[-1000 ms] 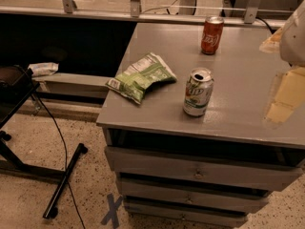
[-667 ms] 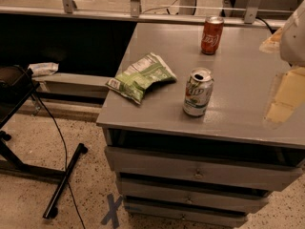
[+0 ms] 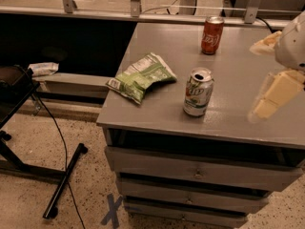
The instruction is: Knock 7up can over
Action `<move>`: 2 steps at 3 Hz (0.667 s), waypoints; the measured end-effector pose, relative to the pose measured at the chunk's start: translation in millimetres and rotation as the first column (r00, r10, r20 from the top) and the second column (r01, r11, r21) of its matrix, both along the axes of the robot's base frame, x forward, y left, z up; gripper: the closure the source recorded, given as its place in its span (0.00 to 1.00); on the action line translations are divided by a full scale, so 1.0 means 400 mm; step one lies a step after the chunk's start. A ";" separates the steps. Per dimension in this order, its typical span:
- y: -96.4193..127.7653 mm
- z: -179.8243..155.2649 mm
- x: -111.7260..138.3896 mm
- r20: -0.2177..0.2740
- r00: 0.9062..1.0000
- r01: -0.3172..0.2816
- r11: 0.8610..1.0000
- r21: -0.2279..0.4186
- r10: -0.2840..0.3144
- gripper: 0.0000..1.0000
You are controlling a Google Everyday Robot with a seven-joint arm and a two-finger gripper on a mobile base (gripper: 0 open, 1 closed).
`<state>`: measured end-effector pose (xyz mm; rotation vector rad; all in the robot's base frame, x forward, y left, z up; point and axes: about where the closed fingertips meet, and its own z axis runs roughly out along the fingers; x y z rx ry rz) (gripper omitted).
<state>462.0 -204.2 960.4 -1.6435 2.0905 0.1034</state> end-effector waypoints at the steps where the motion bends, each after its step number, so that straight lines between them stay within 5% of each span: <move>1: 0.059 -0.032 0.097 0.079 0.997 -0.007 0.972 0.237 -0.012 0.00; 2: 0.130 -0.021 0.214 0.180 0.980 -0.016 0.869 0.495 -0.085 0.00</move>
Offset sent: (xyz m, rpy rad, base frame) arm 0.1315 0.0591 0.0065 0.7695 -0.3328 -0.0974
